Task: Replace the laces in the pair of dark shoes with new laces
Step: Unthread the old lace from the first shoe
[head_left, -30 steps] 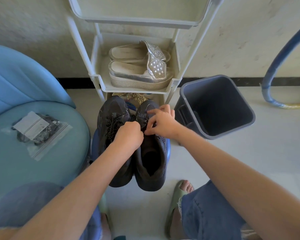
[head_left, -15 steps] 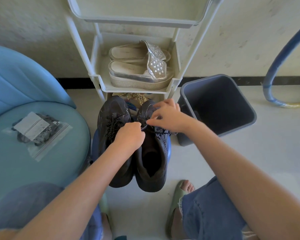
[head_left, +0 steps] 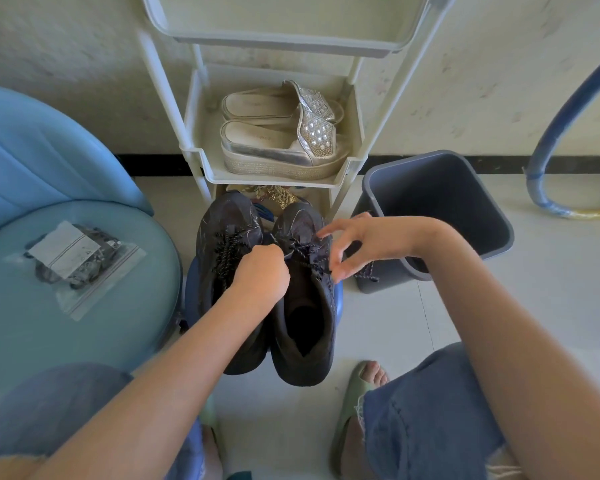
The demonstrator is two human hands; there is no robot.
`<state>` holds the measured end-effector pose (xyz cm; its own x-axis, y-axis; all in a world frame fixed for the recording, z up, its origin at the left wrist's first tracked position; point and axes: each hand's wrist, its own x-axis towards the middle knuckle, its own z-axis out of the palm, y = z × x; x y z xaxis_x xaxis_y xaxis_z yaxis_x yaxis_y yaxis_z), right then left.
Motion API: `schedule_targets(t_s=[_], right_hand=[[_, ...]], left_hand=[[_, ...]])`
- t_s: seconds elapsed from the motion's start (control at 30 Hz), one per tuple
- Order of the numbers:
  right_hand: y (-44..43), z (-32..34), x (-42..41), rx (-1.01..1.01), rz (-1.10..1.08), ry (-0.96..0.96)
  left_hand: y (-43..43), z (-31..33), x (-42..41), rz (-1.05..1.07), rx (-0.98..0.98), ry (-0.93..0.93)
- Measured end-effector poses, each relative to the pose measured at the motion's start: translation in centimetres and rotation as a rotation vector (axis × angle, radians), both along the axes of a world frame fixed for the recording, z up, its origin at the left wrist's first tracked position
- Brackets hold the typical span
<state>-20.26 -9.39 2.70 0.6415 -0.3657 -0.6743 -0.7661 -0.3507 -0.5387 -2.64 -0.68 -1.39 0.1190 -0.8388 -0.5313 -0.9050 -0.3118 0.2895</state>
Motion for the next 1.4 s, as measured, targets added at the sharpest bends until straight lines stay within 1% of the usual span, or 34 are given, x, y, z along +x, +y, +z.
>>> schedule_targets(t_s=[0.03, 0.13, 0.2, 0.3, 0.37, 0.43, 0.5, 0.6, 0.67, 0.77, 0.83, 0.93, 1.0, 1.07, 1.1, 1.13, 1.17, 1.2, 1.23, 1.27, 1.3, 1.33, 1.37, 1.4], right_hand=[[-0.2, -0.2, -0.3, -0.025, -0.054, 0.014], [-0.2, -1.5, 0.8, -0.209, -0.252, 0.018], [0.6, -2.4, 2.5, -0.258, -0.31, -0.01], [1.7, -3.7, 4.8, -0.327, -0.267, 0.011], [2.3, -4.1, 5.8, -0.416, -0.261, 0.037], [2.7, -4.3, 6.2, -0.517, -0.255, 0.012], [3.1, -4.5, 6.5, -0.56, -0.222, -0.027], [3.5, -5.1, 6.9, -0.643, -0.135, 0.049], [3.7, -5.5, 7.1, -0.668, -0.15, 0.07], [3.5, -5.4, 6.9, -0.526, -0.198, 0.069], [3.2, -5.0, 6.2, -0.402, -0.148, 0.077], [2.8, -3.6, 4.9, -0.144, -0.047, 0.055], [2.3, -2.2, 3.7, 0.048, -0.064, -0.066], [1.3, -0.6, 2.2, 0.324, -0.122, -0.237], [0.9, -0.1, 1.6, 0.404, -0.175, -0.31], [0.6, 0.2, 1.2, 0.38, -0.262, -0.359], [0.1, 0.0, 0.9, 0.254, -0.372, -0.366], [-0.4, -0.7, 0.6, 0.052, -0.485, -0.327], [-0.8, -1.6, 0.3, -0.161, -0.554, -0.223], [-1.1, -2.3, 0.3, -0.313, -0.547, -0.049], [-1.1, -2.7, 0.2, -0.383, -0.488, 0.129], [-1.0, -3.1, 0.2, -0.393, -0.434, 0.24], [-0.8, -3.2, 0.3, -0.386, -0.411, 0.267], [-0.7, -3.2, 0.4, -0.381, -0.421, 0.24]], left_hand=[[0.0, 0.0, 0.1, 0.007, 0.003, 0.016], [0.0, 0.2, 0.1, 0.003, 0.001, 0.056], [0.0, 0.3, 0.1, -0.003, 0.004, 0.06], [-0.1, 0.4, 0.0, -0.003, 0.021, 0.052], [-0.2, 0.5, 0.0, 0.005, 0.029, 0.048], [-0.2, 0.4, 0.0, 0.012, 0.031, 0.051], [-0.2, 0.4, 0.0, 0.009, 0.025, 0.053], [-0.2, 0.3, 0.0, -0.008, 0.013, 0.051], [-0.1, 0.4, 0.0, -0.007, 0.005, 0.054], [0.0, 0.4, 0.0, -0.005, -0.001, 0.058], [0.0, 0.3, -0.1, 0.018, 0.005, 0.051], [-0.2, 0.1, 0.0, 0.087, 0.016, 0.05], [-0.2, 0.1, -0.1, 0.083, 0.021, 0.049], [-0.3, 0.0, -0.2, 0.032, 0.007, 0.025], [-0.2, -0.1, -0.2, 0.004, 0.002, 0.014], [-0.2, -0.1, -0.1, -0.02, -0.002, 0.009], [-0.1, -0.2, -0.1, -0.033, -0.005, 0.015], [-0.1, -0.3, 0.0, -0.036, -0.009, 0.027], [0.0, -0.3, -0.1, -0.033, -0.015, 0.039], [-0.1, -0.3, -0.1, -0.031, -0.03, 0.045], [-0.1, -0.2, -0.1, -0.03, -0.06, 0.049], [-0.3, -0.3, -0.1, -0.031, -0.111, 0.052], [-0.5, -0.3, -0.1, -0.042, -0.184, 0.06], [-0.8, -0.5, 0.1, -0.07, -0.267, 0.07]])
